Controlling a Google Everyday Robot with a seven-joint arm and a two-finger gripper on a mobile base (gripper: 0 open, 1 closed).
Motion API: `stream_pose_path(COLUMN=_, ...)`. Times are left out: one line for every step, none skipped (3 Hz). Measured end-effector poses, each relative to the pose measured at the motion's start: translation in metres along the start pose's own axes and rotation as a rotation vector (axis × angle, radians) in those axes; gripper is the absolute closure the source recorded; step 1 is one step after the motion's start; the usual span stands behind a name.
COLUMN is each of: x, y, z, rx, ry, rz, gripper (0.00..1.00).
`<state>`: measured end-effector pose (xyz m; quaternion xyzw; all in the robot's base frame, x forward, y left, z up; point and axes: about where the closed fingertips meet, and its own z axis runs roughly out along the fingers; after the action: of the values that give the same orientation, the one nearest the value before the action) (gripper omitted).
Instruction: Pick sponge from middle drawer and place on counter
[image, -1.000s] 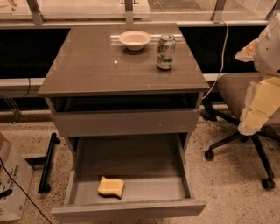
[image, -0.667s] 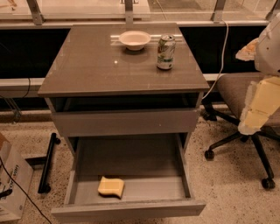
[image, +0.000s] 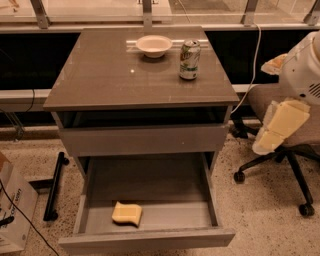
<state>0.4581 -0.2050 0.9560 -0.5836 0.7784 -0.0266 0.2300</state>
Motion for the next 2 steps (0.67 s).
stream_pose_path(x=0.002, y=-0.007, z=0.044, rx=0.033, ry=-0.108, rz=0.043, gripper=0.0)
stream_pose_path(x=0.0, y=-0.013, z=0.072, rx=0.056, ry=-0.199, rz=0.07, gripper=0.0)
